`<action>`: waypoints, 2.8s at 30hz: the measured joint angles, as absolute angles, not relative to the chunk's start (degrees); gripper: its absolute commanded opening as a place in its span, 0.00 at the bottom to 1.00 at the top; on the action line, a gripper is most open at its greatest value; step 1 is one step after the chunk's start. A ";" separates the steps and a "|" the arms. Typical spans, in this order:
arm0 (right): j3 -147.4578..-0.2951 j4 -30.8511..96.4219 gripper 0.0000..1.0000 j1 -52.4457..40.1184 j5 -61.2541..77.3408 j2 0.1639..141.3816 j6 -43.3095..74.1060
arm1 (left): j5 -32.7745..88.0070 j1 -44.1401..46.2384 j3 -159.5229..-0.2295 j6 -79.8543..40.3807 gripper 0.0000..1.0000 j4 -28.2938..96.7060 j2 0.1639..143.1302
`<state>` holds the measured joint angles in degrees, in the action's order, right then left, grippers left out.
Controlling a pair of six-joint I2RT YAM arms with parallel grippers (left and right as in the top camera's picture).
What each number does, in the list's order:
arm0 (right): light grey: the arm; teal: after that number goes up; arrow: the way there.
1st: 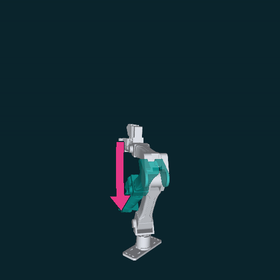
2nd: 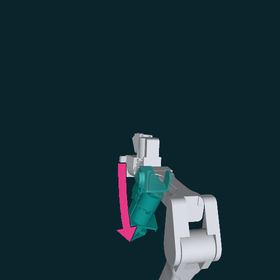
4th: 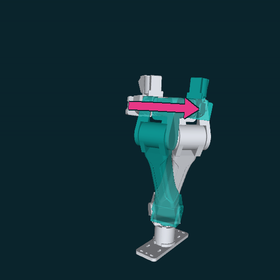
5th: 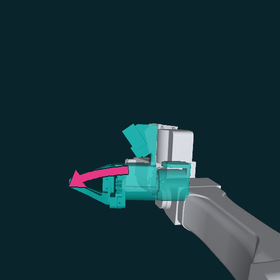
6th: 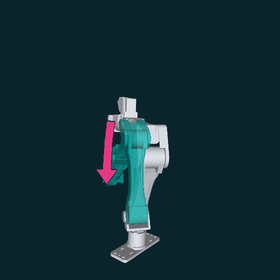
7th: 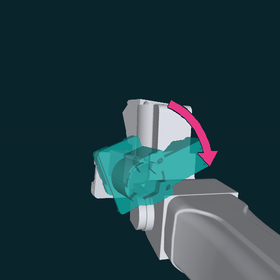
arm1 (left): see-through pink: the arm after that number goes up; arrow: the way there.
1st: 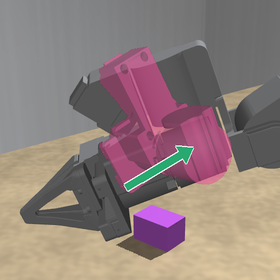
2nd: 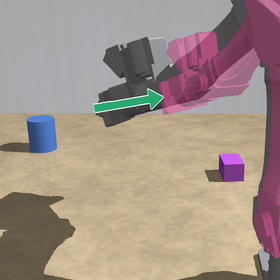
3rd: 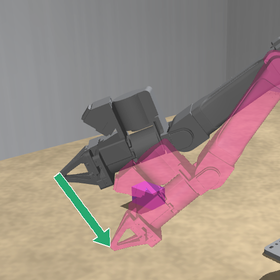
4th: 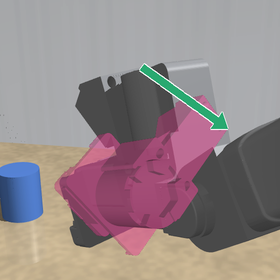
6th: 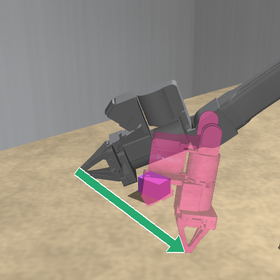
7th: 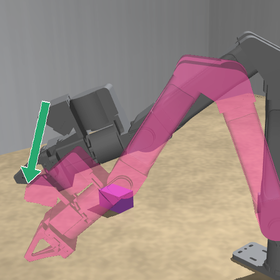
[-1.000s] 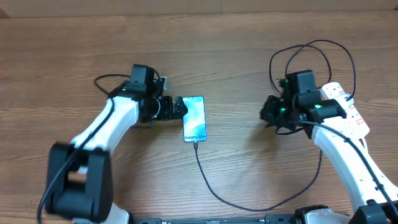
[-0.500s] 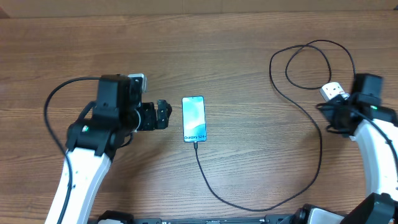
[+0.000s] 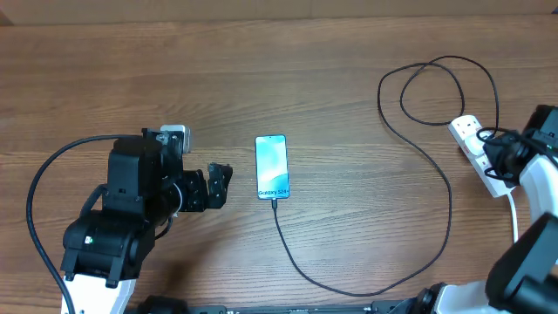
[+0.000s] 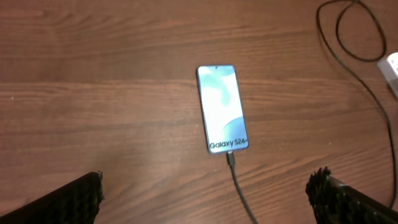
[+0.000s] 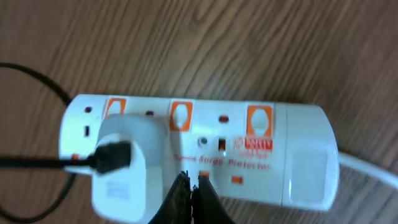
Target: Plug charger to phone and switch on socket
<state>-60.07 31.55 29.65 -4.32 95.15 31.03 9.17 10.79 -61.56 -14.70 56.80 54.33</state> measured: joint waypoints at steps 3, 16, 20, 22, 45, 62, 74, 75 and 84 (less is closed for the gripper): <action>-64.36 32.18 0.04 29.63 -6.26 98.50 28.58 | 9.13 10.79 -61.54 -14.70 1.00 57.28 54.33; -67.55 30.41 0.04 29.63 -9.45 102.87 24.03 | 9.13 10.79 -61.54 -14.70 1.00 57.28 54.33; -67.55 30.00 0.04 29.52 -9.43 105.71 23.24 | 9.13 10.79 -61.54 -14.70 1.00 57.28 54.33; -67.55 29.54 0.04 29.47 -9.32 105.82 22.76 | 9.13 10.79 -61.54 -14.70 1.00 57.28 54.33; -67.75 29.39 0.04 28.34 -7.73 107.81 18.13 | 9.13 10.79 -61.54 -14.70 1.00 57.28 54.33; -67.83 29.95 0.04 28.23 -7.29 107.87 17.93 | 9.13 10.79 -61.54 -14.70 1.00 58.37 54.33; -68.27 31.11 0.04 28.25 -6.83 107.87 17.96 | 9.13 10.79 -61.54 -14.70 1.00 58.41 54.33; -68.27 31.11 0.04 28.23 -6.83 107.87 17.96 | 9.13 10.79 -61.54 -14.70 1.00 58.52 54.33; -68.36 31.35 0.04 27.94 -7.11 107.87 17.96 | 9.13 10.79 -61.54 -14.70 1.00 59.02 54.33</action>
<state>-68.36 31.35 27.94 -7.11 107.87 17.96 9.13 10.79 -61.54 -14.70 59.02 54.33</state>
